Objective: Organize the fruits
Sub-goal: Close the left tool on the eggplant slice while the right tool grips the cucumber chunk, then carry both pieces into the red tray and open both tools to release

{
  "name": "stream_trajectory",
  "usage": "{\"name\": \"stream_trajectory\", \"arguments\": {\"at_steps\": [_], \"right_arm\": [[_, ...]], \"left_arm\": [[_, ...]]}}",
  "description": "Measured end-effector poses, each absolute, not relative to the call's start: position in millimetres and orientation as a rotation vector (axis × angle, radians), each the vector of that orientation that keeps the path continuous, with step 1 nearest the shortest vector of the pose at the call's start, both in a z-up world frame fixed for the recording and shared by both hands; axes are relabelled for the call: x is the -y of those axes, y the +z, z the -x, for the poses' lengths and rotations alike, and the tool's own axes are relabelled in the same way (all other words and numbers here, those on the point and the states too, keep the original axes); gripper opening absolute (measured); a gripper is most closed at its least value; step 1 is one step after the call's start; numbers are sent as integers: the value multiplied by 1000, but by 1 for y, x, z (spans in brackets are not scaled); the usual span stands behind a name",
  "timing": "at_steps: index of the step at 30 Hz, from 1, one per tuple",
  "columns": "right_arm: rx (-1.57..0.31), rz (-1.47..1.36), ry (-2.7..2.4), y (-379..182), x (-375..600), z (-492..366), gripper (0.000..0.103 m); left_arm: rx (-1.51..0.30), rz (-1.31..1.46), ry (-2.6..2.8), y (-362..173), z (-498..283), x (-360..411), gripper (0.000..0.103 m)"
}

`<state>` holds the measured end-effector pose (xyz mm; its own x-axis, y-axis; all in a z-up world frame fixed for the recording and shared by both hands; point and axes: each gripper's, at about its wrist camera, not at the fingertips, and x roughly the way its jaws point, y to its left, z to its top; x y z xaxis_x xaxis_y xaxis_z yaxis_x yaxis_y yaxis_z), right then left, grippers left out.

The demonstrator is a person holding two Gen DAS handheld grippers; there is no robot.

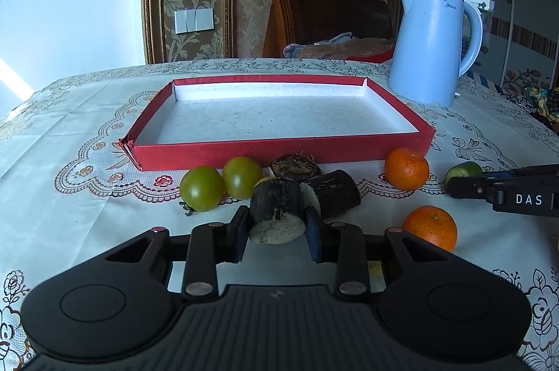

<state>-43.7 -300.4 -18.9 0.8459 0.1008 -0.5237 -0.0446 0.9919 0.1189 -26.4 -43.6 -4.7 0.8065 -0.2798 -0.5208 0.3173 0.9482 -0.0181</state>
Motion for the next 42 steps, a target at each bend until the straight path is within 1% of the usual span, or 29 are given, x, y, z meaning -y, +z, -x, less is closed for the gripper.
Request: {"name": "stream_trajectory", "arguments": {"at_steps": [8,12,30,37,42], "right_arm": [[-506,-109,76,-7,293,46,27],[-475,-113,76,5,286,44,27],[-432,-152,43,25,255,1,27],[-453,-123,45,23,247,-22,27],[-478,-106,48,17,243,-36,27]], "left_arm": [[-490,-59,-281,3,31,40,33],[-495,-37,-263,7,25,40,33],[-456,3,-98,33,-24,51,33],[-437,8,-82,36,-46,53,33],[-451,14,-89,29,-62,55,33]]}}
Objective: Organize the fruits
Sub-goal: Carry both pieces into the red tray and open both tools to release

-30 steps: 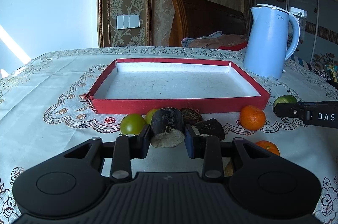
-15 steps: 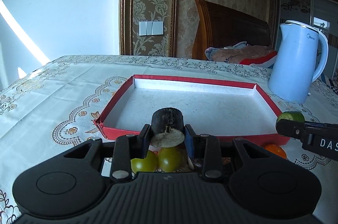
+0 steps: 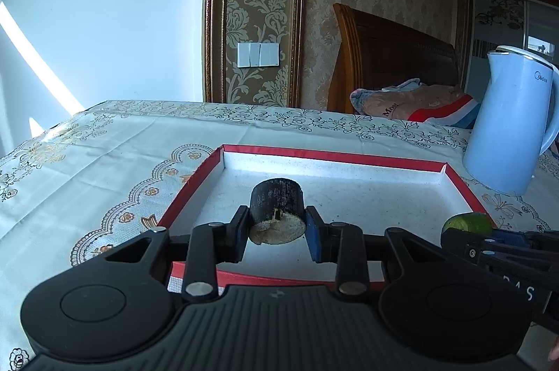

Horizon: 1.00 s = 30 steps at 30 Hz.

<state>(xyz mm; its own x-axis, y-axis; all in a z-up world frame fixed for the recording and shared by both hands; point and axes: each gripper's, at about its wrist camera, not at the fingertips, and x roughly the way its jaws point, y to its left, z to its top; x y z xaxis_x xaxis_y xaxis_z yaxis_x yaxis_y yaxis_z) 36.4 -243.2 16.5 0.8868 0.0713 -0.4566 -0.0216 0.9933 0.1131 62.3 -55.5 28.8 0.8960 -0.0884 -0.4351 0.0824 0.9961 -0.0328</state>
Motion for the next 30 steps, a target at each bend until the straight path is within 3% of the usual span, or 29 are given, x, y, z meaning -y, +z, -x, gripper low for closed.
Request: {"name": "stream_trajectory", "arguments": {"at_steps": [30], "right_arm": [[-577,-89,47,-5,238,-69,27]], "left_arm": [[-557,-30,-141,-4,-92,77,33]]}}
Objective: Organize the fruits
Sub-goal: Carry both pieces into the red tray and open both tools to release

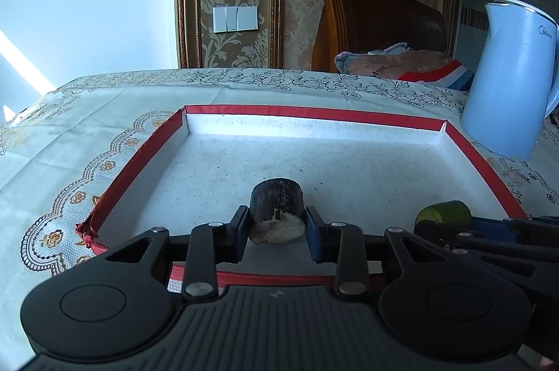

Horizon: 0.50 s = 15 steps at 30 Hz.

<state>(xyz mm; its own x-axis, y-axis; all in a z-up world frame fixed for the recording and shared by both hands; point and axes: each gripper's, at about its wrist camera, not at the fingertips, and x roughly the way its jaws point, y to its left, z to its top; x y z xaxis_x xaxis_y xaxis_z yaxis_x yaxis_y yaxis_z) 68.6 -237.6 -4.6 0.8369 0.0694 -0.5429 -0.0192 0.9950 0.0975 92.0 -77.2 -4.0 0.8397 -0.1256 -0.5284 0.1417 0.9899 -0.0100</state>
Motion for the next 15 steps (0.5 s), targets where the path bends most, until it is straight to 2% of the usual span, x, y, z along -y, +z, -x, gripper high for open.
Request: {"name": "stream_trajectory", "arguments": {"at_steps": [10,12,15], "right_arm": [[-575,-96,59,-6,238,-69,29],[-574,-99,60,-6,238,-68,29],[-570,-108,62,-6,239,-68,29]], "left_arm": [[-562,-37,-129,-7,-93,78,33],[-568,-30,-131,-7,-93,77,39],[-556,-31,-124,-6,-91,77,57]]}}
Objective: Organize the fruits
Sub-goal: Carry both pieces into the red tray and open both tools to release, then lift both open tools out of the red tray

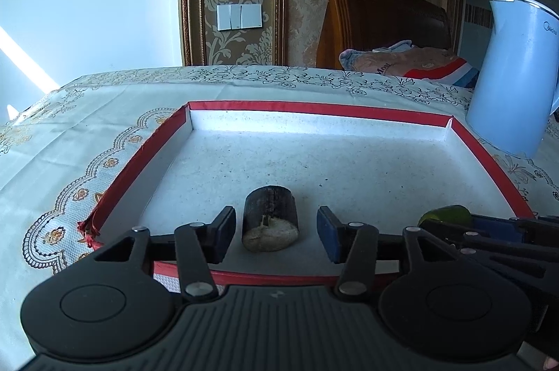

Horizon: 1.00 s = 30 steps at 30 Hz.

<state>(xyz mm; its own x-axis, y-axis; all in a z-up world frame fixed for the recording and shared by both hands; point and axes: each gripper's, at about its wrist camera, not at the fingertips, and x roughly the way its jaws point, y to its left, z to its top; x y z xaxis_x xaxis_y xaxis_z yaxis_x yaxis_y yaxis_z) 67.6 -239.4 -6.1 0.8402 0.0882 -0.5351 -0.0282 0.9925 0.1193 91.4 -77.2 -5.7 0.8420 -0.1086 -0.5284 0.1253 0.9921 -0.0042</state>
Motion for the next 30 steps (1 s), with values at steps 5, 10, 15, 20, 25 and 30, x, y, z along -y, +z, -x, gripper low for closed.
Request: {"name": "stream_trajectory", "arguments": {"at_steps": [5,10,15,20,25,30], "right_arm": [[-563,-121,62,-6,241,-66,29],[-558,-132,57,-5,243,-65,29],[-538,-143,54,-3,245,-62,29],[-493,-147,32,1,248,-56,41],[-474,-154,19,2,251,-53,42],[-457,-164,10,3,254,-50,43]], "left_arm": [[-530,-42,-114,-4,-87,79,69],[-539,-39,-112,-4,-87,78,69],[-526,-45,-110,-3,-84,78,69],[-507,-35,-101,0,-78,76,70],[-474,-27,-91,5,-69,73,79],[-474,-18,-91,8,-64,71,80]]}}
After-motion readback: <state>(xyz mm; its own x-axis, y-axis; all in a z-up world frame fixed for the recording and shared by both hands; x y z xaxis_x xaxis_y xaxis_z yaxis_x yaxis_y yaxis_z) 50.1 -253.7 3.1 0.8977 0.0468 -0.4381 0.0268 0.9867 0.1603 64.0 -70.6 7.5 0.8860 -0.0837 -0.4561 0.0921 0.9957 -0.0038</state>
